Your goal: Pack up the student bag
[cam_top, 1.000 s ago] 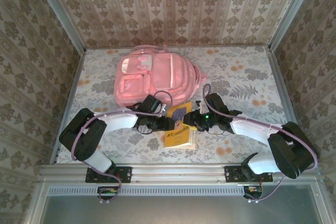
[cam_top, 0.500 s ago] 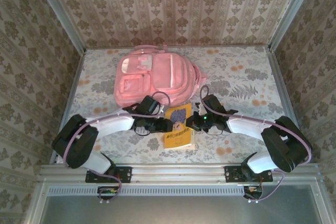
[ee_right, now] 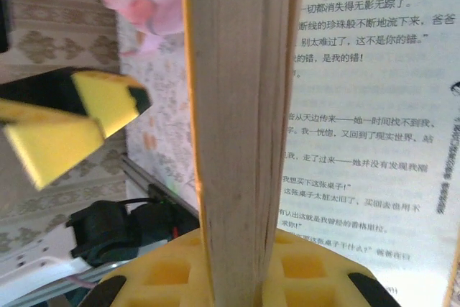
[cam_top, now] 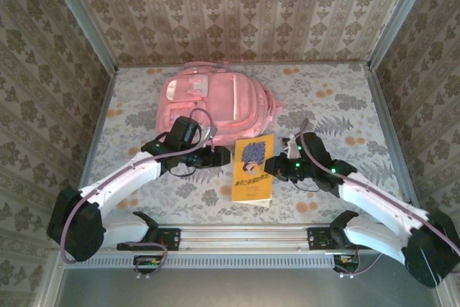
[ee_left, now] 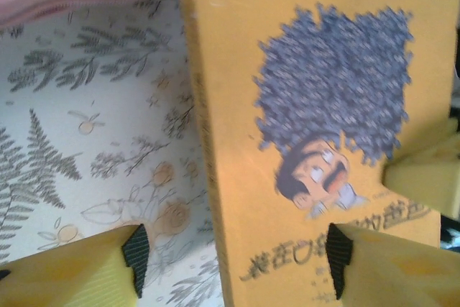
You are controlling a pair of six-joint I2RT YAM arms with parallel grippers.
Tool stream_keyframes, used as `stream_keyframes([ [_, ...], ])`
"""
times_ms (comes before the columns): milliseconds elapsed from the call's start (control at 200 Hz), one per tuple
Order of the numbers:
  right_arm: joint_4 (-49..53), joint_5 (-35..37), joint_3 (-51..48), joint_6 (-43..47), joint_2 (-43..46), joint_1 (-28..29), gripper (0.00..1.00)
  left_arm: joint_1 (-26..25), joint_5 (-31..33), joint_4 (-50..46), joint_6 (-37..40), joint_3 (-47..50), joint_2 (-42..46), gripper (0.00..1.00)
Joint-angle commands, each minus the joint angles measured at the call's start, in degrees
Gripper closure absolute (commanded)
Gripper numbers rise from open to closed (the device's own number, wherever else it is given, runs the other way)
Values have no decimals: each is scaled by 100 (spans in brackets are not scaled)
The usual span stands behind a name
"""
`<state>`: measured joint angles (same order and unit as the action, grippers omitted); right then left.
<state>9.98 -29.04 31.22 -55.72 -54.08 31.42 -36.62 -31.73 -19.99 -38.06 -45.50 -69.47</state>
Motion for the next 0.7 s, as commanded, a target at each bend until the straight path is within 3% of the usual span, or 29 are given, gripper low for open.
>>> stream_keyframes([
  [0, 117, -172, 251, -3, 560, -124, 100, 100, -210, -3, -238, -241, -46, 25],
  [200, -190, -426, 594, -34, 697, -180, 100, 70, -1134, 1362, -1109, -395, -438, 21],
  [375, -839, -541, 678, -227, 536, -239, 100, -123, -1471, 2269, -1593, -560, -566, 25],
  [625, -1637, -752, 699, -548, 262, -516, 100, -178, -1725, 3162, -2153, -530, -604, 46],
  [695, -1674, -794, 685, -522, 181, -603, 100, -172, -1788, 3346, -2259, -530, -603, 56],
])
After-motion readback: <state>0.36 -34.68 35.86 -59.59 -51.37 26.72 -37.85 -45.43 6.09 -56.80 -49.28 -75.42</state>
